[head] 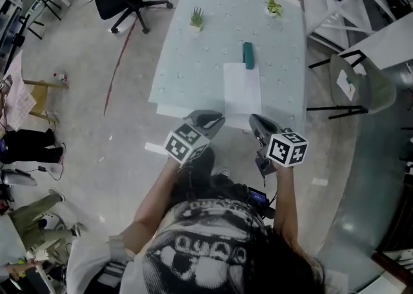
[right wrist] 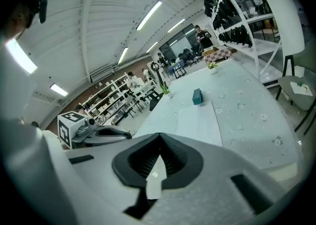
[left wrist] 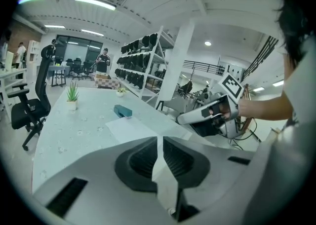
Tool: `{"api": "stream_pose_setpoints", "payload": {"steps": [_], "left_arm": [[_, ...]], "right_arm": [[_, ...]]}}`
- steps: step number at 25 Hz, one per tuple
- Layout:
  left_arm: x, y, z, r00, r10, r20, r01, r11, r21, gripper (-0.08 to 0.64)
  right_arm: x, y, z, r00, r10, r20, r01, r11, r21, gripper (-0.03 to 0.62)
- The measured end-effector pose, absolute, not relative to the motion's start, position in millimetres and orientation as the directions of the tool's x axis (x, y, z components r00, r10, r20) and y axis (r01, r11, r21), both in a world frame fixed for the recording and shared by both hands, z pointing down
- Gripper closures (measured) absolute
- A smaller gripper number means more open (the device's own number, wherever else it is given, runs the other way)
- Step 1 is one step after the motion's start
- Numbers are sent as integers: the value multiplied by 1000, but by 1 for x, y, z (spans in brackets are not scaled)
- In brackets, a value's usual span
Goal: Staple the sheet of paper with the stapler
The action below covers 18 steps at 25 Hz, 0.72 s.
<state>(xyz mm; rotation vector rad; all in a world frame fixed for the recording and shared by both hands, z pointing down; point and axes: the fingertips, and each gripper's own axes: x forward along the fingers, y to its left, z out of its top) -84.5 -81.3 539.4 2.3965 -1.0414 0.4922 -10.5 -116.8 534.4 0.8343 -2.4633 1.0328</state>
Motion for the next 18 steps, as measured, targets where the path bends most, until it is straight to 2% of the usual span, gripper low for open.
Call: {"api": "stream_pose_setpoints", "payload": {"steps": [10,18], "left_arm": [[-30,-14,511,604,-622,498,-780,-588,212,526],[24,50,492,629,-629,457,-761,-617,200,537]], "right_arm": [[45,-48,513,-794,-439,422,-608,604,-515,601],[79,12,494,-821,-442,361,-569,688,-451,600]]}}
